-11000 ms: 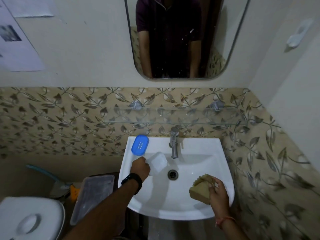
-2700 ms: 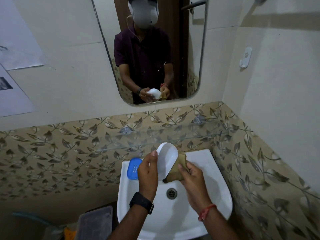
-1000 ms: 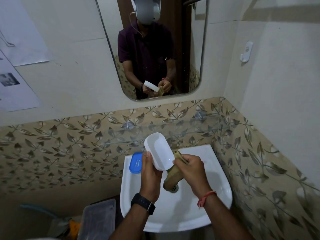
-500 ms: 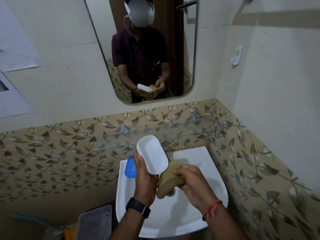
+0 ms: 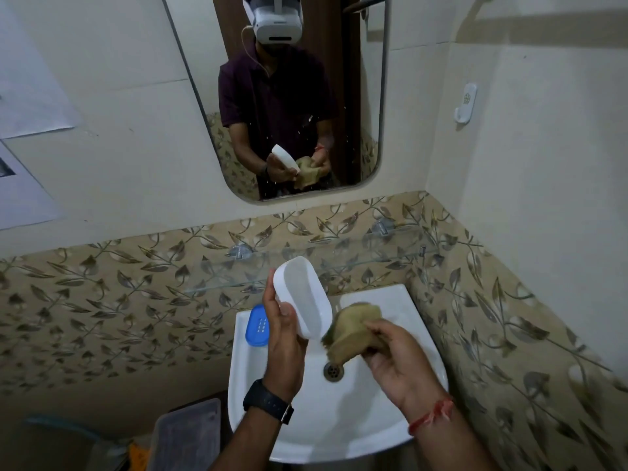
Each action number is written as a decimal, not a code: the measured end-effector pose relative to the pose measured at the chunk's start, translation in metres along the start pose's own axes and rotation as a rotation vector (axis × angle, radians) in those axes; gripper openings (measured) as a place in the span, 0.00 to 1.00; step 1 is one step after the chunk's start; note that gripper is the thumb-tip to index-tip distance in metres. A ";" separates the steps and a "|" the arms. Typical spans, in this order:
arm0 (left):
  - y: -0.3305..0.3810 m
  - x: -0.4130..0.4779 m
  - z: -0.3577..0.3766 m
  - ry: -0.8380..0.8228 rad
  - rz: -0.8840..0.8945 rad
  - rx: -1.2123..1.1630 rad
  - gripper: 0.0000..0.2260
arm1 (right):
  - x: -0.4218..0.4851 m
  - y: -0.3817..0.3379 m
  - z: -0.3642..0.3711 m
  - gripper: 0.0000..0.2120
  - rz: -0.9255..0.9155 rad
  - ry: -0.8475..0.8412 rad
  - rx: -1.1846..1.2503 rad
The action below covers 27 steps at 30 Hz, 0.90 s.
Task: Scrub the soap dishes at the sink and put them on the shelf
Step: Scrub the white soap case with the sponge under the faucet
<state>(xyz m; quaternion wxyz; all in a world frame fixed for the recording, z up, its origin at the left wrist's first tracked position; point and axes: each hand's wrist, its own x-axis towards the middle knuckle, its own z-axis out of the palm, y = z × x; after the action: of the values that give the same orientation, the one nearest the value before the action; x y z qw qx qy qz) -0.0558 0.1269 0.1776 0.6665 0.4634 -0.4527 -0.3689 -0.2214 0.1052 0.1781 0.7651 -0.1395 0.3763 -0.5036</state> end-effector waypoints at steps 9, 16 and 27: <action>0.002 -0.010 0.011 -0.164 -0.012 0.129 0.28 | -0.010 0.002 0.013 0.06 -0.630 -0.150 -0.959; 0.004 -0.012 0.015 -0.217 -0.015 0.206 0.33 | -0.020 -0.004 0.029 0.10 -0.415 -0.267 -1.210; 0.009 -0.004 -0.007 0.081 -0.317 -0.315 0.25 | -0.024 -0.033 -0.034 0.23 0.136 -0.222 0.171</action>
<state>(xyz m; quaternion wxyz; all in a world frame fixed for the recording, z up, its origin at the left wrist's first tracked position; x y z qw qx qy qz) -0.0500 0.1354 0.1836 0.6820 0.4332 -0.2841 -0.5163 -0.2724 0.1165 0.1854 0.8435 -0.1027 0.2536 -0.4622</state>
